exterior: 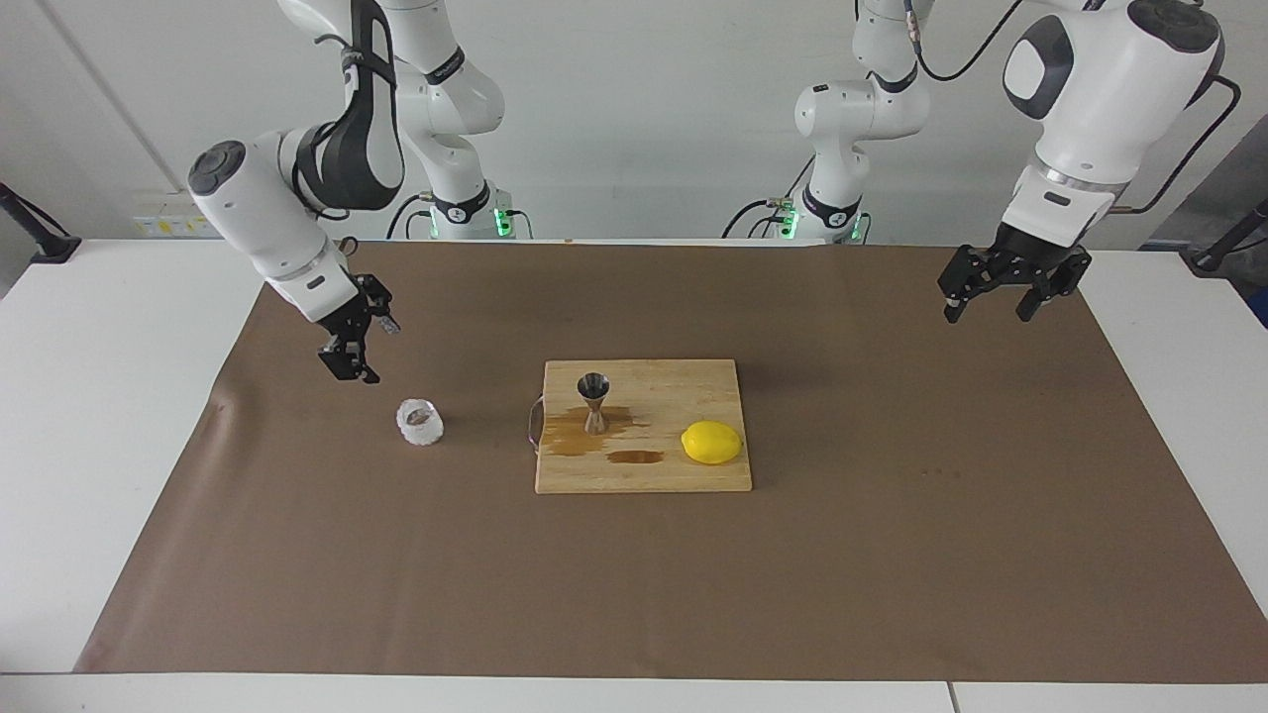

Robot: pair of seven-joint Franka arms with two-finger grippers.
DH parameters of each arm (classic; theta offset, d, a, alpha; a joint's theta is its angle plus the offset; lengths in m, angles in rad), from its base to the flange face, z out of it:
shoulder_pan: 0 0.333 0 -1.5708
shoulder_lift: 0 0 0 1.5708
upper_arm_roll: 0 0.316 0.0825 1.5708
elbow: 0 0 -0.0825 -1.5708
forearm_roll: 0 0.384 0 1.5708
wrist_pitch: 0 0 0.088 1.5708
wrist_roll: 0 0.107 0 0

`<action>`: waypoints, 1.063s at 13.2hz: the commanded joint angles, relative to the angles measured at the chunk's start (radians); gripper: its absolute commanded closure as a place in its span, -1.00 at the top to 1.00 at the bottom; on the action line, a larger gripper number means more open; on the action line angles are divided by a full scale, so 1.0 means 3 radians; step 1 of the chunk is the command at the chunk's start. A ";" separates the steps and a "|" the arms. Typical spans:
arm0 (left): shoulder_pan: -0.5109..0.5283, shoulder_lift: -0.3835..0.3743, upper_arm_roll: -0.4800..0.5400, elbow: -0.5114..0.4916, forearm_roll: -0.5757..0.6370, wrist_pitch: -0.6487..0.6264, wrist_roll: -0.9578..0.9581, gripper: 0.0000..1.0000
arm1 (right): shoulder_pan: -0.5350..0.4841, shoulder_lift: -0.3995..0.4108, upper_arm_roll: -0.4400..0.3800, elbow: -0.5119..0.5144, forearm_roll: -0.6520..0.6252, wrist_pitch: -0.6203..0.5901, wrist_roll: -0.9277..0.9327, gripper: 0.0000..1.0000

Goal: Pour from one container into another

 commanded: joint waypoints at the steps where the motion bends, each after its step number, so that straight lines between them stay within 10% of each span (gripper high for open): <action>1: 0.0070 -0.0074 -0.0004 -0.0003 0.0039 -0.0289 0.0164 1.00 | 0.0002 0.0088 0.0021 0.0022 0.0418 -0.0027 -0.0363 1.00; 14: 0.0065 -0.0156 0.0027 -0.0044 0.0019 -0.0515 0.0456 1.00 | 0.0018 0.0702 0.0062 0.0232 0.1069 0.0255 -0.0441 1.00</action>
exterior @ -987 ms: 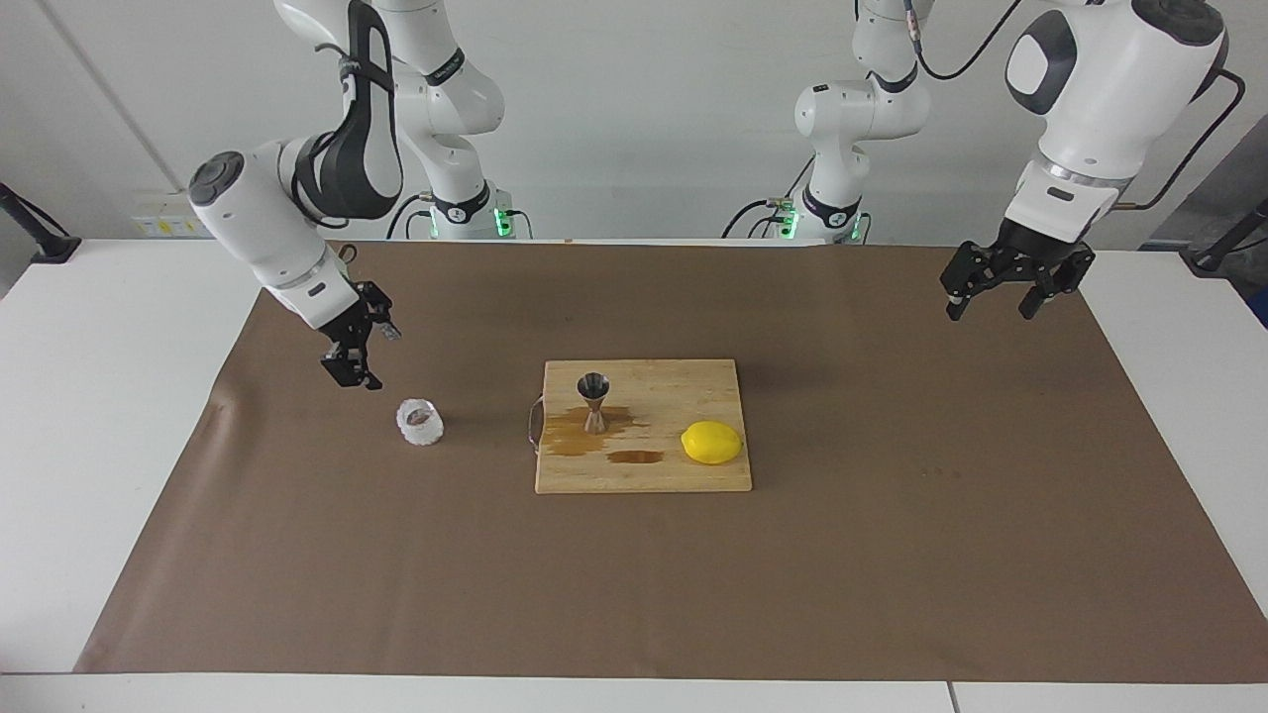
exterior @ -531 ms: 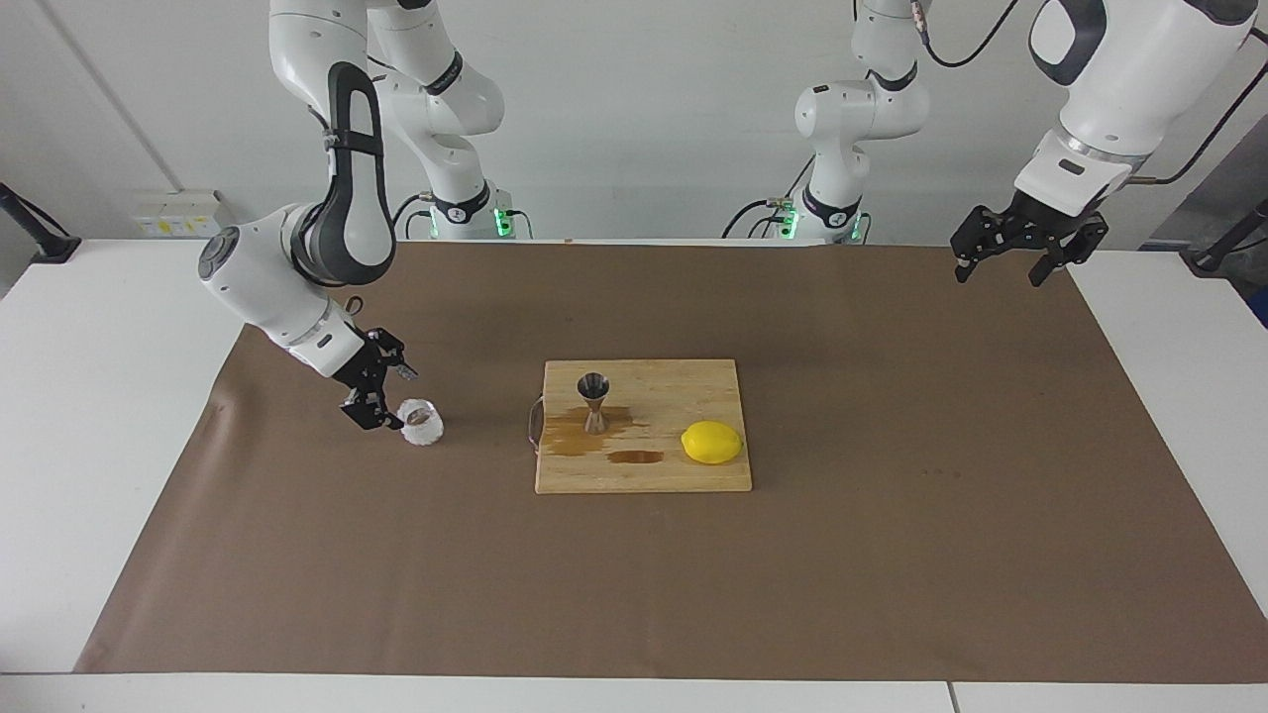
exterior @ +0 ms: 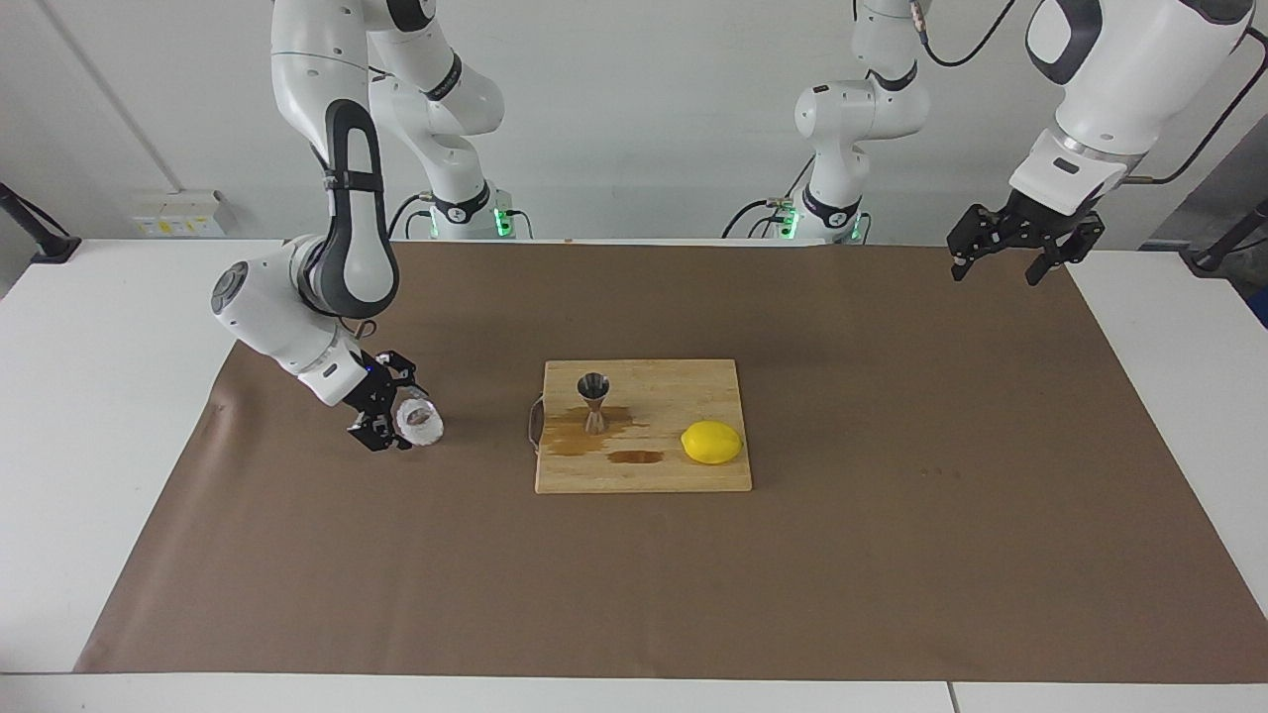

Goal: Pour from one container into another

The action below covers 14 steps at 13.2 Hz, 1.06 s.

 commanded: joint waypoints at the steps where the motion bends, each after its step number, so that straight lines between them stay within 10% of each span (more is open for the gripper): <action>1: 0.0032 -0.0071 0.0008 -0.0045 0.0019 -0.0044 0.0052 1.00 | 0.0017 0.0055 0.0036 0.0066 0.0181 0.0026 -0.0100 1.00; 14: -0.0014 -0.0071 0.0002 -0.0055 0.0024 0.0089 -0.0284 1.00 | 0.0033 0.0065 0.0031 0.0010 0.0165 0.0123 -0.0269 0.83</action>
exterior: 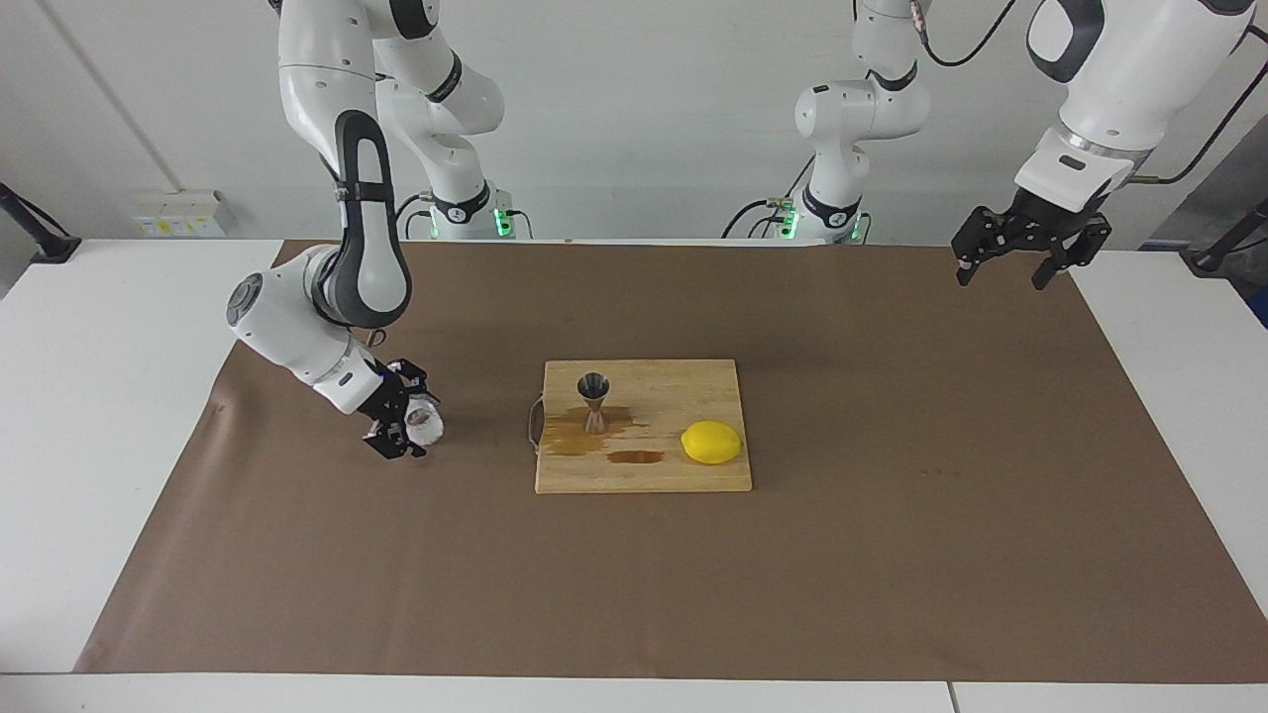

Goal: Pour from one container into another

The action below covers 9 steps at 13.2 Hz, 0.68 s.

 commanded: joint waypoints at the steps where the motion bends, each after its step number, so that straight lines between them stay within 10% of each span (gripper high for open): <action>1: -0.0010 -0.0069 -0.0005 -0.0055 0.0024 -0.0044 -0.0198 1.00 | -0.0048 0.0024 0.0017 -0.0029 0.0090 0.0077 -0.0165 0.66; 4: 0.0021 -0.0069 -0.0005 -0.0075 0.0024 -0.0033 -0.0183 1.00 | -0.0074 0.0019 0.0017 -0.0039 0.0090 0.0077 -0.0165 0.21; 9: 0.0026 -0.0084 0.0000 -0.0080 0.0019 -0.0130 -0.0213 1.00 | -0.0003 -0.0062 0.0017 0.0001 0.0090 0.0072 0.0018 0.13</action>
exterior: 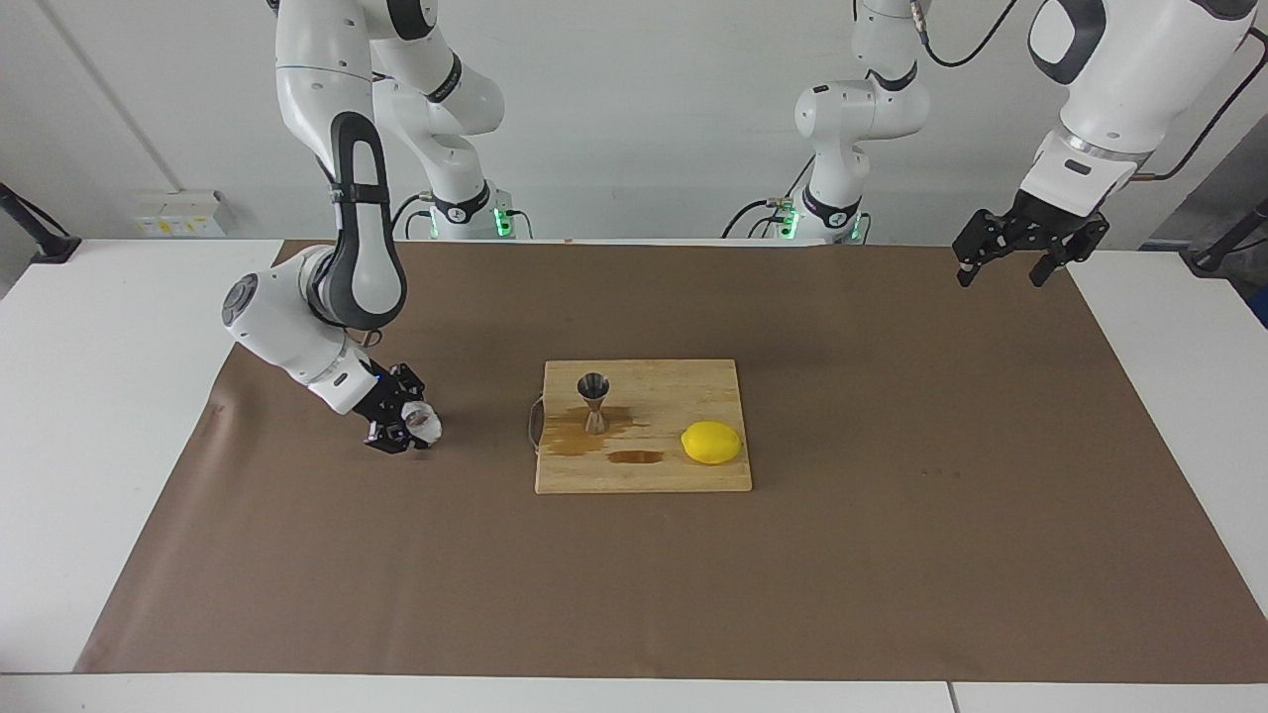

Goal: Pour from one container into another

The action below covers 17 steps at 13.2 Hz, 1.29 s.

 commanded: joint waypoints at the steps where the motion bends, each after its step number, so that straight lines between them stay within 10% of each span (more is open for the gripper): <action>1: 0.0025 -0.0079 -0.0010 -0.0072 0.0019 -0.0057 -0.0041 1.00 | 0.0126 -0.0134 0.0014 0.0009 0.0075 0.0069 0.0218 0.13; 17: 0.0025 -0.0084 -0.0010 -0.0072 0.0019 -0.0057 -0.0046 1.00 | 0.1133 -0.0432 0.0035 0.0775 -0.1791 -0.0616 0.3011 0.14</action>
